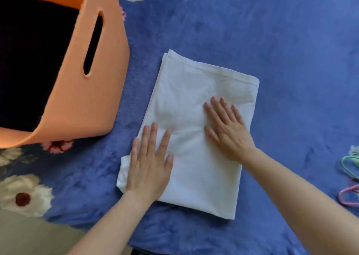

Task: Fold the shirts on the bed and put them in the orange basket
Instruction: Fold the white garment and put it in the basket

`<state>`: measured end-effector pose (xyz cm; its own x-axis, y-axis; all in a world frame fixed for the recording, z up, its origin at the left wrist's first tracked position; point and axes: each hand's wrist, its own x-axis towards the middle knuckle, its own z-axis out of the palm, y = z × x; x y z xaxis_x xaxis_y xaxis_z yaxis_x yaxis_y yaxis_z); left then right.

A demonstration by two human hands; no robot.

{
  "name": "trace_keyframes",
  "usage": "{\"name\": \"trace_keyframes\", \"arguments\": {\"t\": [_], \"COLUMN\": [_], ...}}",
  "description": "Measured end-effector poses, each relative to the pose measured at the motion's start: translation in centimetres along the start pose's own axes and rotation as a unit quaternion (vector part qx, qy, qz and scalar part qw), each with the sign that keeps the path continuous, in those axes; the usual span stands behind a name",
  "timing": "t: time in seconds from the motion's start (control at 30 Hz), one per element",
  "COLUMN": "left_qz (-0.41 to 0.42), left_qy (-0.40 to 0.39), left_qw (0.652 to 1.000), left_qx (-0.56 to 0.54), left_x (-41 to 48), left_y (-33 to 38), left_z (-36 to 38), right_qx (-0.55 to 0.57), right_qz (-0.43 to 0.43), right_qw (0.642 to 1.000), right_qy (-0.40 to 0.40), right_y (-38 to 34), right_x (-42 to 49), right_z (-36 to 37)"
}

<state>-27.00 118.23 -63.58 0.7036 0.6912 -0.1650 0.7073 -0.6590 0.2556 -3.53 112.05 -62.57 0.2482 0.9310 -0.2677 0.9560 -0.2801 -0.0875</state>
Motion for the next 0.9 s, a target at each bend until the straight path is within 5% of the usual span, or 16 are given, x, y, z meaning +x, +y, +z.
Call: {"name": "trace_keyframes", "arguments": {"t": [0.2, 0.27, 0.37, 0.43, 0.57, 0.7, 0.9], "left_qz": [-0.002, -0.009, -0.012, -0.009, -0.085, -0.3, -0.31], "left_qy": [-0.012, -0.021, -0.041, -0.054, -0.052, -0.023, -0.114], "left_qw": [1.0, 1.0, 0.999, 0.998, 0.994, 0.939, 0.897], "left_qx": [0.021, 0.018, 0.023, 0.025, -0.038, -0.163, -0.295], "left_x": [0.1, 0.1, 0.3, 0.3, 0.1, -0.8, -1.9], "left_y": [-0.3, -0.2, -0.4, -0.3, 0.0, -0.4, -1.7], "left_z": [1.5, 1.3, 0.9, 0.5, -1.1, -3.7, -5.9], "right_qx": [0.02, 0.03, 0.048, 0.062, 0.232, 0.459, 0.543], "right_qz": [0.307, 0.286, 0.112, 0.12, 0.358, 0.423, 0.414], "right_qw": [0.951, 0.956, 0.991, 0.99, 0.9, 0.77, 0.73], "right_qy": [0.006, 0.051, 0.062, 0.047, 0.092, 0.133, -0.008], "right_y": [6.8, 5.3, 1.4, 0.3, -1.2, -3.7, -4.5], "right_x": [2.6, 2.1, -1.1, -4.2, -7.9, -10.6, -13.7], "right_z": [-1.8, -1.3, 1.1, 2.7, 2.3, 0.3, -0.9]}}
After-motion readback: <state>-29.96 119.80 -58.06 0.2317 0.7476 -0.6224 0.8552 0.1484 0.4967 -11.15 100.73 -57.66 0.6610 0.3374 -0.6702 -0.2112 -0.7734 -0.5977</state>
